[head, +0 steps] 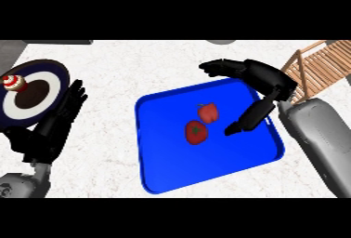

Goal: Pick the tomato from the tray and place it in the tiered shelf

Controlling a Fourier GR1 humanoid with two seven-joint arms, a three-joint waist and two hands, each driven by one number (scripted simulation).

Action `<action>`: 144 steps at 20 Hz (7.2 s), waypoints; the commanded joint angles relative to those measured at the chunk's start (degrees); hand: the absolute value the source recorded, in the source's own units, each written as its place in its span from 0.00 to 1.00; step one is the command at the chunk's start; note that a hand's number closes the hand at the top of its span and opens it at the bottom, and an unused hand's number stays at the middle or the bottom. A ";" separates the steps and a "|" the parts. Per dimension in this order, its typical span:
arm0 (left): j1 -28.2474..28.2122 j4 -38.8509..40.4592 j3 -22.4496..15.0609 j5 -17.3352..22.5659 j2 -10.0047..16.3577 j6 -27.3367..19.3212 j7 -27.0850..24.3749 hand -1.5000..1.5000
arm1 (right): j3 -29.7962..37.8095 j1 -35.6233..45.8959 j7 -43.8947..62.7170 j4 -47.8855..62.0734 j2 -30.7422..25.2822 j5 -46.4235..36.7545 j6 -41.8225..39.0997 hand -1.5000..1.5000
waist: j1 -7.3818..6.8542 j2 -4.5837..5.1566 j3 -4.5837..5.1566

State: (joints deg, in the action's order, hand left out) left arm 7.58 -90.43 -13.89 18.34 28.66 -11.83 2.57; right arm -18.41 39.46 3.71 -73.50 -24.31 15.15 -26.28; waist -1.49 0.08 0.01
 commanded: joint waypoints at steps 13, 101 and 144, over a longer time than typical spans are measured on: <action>-4.57 -5.97 3.64 -2.33 -1.14 1.38 3.12 0.50 | -5.06 10.31 15.16 -3.83 3.55 -11.85 -9.08 0.00 | 0.88 -0.12 0.01; -5.45 -5.04 16.62 -16.45 -15.84 15.02 5.78 0.50 | -3.58 -3.01 -9.33 10.46 17.57 -76.40 8.54 1.00 | 2.38 -0.43 0.00; -2.67 -7.92 14.87 -19.01 -18.63 14.30 9.15 0.50 | 44.13 -11.03 25.54 -32.95 5.29 3.10 9.65 1.00 | 0.63 -0.17 -0.04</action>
State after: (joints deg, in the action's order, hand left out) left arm 4.10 -96.40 3.55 1.83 12.15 4.93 10.05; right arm 25.35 23.93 25.82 -111.08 -22.68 11.17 -19.55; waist -0.81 -0.11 0.01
